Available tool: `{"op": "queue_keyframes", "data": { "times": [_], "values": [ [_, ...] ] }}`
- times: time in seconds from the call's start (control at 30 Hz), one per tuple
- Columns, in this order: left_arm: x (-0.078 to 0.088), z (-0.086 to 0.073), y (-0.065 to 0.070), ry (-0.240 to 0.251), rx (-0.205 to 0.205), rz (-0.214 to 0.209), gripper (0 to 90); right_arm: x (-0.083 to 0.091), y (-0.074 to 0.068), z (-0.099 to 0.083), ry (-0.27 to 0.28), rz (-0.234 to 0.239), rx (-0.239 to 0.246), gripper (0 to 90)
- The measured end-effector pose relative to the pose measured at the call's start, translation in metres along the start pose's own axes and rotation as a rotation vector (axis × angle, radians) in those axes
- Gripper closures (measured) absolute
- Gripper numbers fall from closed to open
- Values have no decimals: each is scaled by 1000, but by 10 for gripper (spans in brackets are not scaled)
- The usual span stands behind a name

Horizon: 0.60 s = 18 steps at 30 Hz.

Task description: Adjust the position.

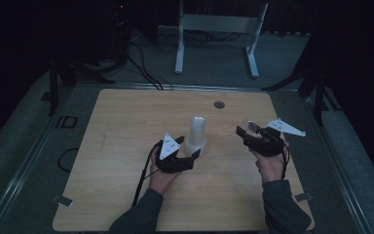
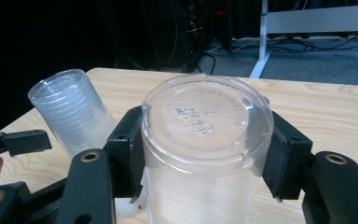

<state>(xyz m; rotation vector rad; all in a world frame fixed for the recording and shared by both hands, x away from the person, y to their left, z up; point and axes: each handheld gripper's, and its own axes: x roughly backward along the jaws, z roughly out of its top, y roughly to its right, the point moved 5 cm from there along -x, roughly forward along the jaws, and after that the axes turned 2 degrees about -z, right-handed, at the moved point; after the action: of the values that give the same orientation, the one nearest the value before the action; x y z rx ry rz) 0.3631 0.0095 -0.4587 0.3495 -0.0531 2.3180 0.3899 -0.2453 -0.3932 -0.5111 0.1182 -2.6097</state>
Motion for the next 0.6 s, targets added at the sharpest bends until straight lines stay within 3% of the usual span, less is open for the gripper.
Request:
{"op": "queue_keyframes", "data": {
  "times": [0.23, 0.37, 0.6],
  "values": [
    [3, 4, 7, 12, -16, -17, 234, -2, -2, -6, -15, 3, 6, 407],
    [3, 6, 12, 5, -53, -22, 234, -3, -4, -10, -19, 5, 0, 407],
    [1, 9, 25, 7, -81, -54, 234, -2, -3, -17, -17, 6, -20, 408]
  ]
}}
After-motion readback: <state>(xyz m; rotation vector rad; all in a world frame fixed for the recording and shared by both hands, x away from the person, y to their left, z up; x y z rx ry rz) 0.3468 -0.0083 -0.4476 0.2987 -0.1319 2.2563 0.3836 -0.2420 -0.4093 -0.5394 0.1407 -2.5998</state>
